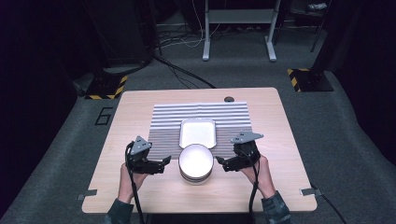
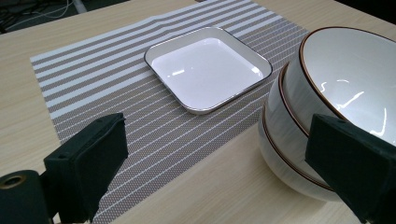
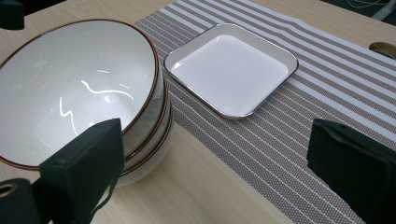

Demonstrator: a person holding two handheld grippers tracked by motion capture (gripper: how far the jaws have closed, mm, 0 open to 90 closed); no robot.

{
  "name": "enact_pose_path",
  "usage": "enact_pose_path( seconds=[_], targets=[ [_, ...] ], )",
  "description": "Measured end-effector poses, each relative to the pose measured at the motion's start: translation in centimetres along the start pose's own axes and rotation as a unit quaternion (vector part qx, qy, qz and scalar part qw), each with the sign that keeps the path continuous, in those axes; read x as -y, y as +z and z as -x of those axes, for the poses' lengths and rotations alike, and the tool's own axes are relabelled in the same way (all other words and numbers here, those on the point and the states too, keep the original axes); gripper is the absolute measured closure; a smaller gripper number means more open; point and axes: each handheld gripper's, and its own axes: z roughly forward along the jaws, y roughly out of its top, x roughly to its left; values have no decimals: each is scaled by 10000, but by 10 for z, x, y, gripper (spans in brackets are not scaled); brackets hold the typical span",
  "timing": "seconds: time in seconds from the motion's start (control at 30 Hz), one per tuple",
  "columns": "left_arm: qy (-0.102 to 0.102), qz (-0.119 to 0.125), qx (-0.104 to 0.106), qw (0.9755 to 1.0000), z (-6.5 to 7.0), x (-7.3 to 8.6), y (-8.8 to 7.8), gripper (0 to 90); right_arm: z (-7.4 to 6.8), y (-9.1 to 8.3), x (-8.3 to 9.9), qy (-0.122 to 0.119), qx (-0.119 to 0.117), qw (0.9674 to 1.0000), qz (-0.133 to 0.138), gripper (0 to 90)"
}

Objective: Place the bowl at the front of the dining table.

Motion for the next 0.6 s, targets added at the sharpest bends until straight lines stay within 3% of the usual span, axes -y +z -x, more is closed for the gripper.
enact_pose_path(
  seconds=[0.33, 0.6],
  targets=[
    [8, 48, 28, 10000, 4, -5, 1, 54, -6, 3, -10, -12, -93, 9999, 76, 33],
    [97, 76, 63, 9999, 9, -13, 1, 55, -17, 9, -18, -165, -187, 9997, 10, 34]
  ],
)
